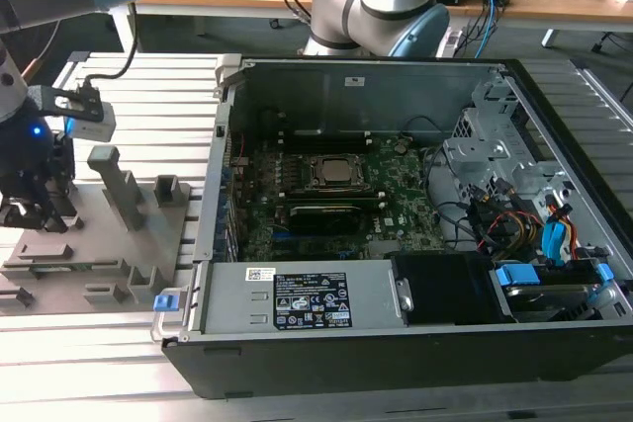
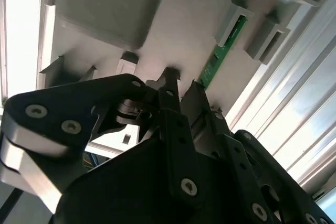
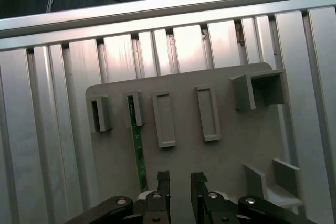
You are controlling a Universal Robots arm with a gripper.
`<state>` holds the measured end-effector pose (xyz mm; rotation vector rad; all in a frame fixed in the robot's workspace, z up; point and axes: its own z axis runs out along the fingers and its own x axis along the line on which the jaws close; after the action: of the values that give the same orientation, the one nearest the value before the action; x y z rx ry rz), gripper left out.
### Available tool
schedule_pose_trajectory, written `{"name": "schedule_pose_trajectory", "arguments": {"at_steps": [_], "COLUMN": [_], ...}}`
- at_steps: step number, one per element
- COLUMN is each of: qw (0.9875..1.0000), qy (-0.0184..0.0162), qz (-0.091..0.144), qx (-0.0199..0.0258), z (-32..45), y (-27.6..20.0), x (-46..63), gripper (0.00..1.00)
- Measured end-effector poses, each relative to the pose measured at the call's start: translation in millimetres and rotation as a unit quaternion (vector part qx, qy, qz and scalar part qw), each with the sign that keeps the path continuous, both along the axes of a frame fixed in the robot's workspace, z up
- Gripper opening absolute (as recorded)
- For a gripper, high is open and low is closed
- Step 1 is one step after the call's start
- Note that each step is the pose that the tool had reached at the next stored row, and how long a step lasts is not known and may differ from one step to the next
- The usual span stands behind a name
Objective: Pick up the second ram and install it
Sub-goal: 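Pick up the second ram and move it above second insertion slot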
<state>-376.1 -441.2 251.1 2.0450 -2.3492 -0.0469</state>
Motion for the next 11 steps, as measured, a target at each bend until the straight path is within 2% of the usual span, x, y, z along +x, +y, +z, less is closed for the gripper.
{"name": "schedule_pose_trajectory", "arguments": {"at_steps": [1,4,6,9,11], "qw": [1.0,1.0,1.0,1.0,0.9999], "qy": [0.0,-0.0001,0.0,0.0,0.0], "qz": [0.0,0.0,0.002,0.009,0.012], "qx": [0.0,0.0001,0.0,-0.0002,-0.0002], "z": [-0.7,-4.7,-7.4,-20.2,-23.8], "y": [-4.3,-22.0,-24.5,-27.2,-28.3], "x": [-0.1,-0.2,-0.2,-0.2,-0.2], "gripper": [0.3,0.3,0.3,0.3,0.3]}}
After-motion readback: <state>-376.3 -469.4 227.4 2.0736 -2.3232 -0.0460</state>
